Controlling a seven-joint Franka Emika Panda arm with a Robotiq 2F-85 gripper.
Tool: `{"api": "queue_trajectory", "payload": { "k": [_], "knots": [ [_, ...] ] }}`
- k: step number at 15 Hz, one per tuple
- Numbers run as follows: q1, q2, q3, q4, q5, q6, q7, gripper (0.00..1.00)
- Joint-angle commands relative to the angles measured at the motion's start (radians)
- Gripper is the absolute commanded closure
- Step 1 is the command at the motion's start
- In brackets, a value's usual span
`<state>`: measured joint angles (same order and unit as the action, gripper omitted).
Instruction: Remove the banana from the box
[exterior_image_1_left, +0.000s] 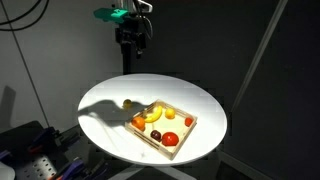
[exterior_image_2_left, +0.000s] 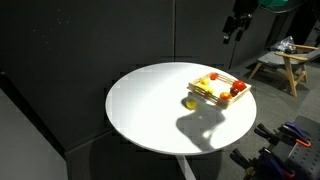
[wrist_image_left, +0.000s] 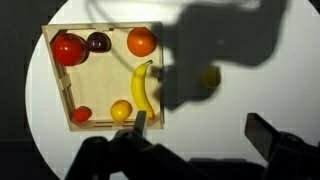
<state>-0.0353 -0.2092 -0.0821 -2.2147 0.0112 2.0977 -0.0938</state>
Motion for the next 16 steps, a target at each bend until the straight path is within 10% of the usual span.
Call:
{"api": "queue_trajectory", "payload": {
  "k": [1,16],
  "knots": [
    [-0.011,0.069,-0.003,0.068,0.007,-0.017,-0.003,0.0],
    [-0.044,0.25,-0.014,0.144,0.008,0.009,-0.024,0.0]
  ]
}}
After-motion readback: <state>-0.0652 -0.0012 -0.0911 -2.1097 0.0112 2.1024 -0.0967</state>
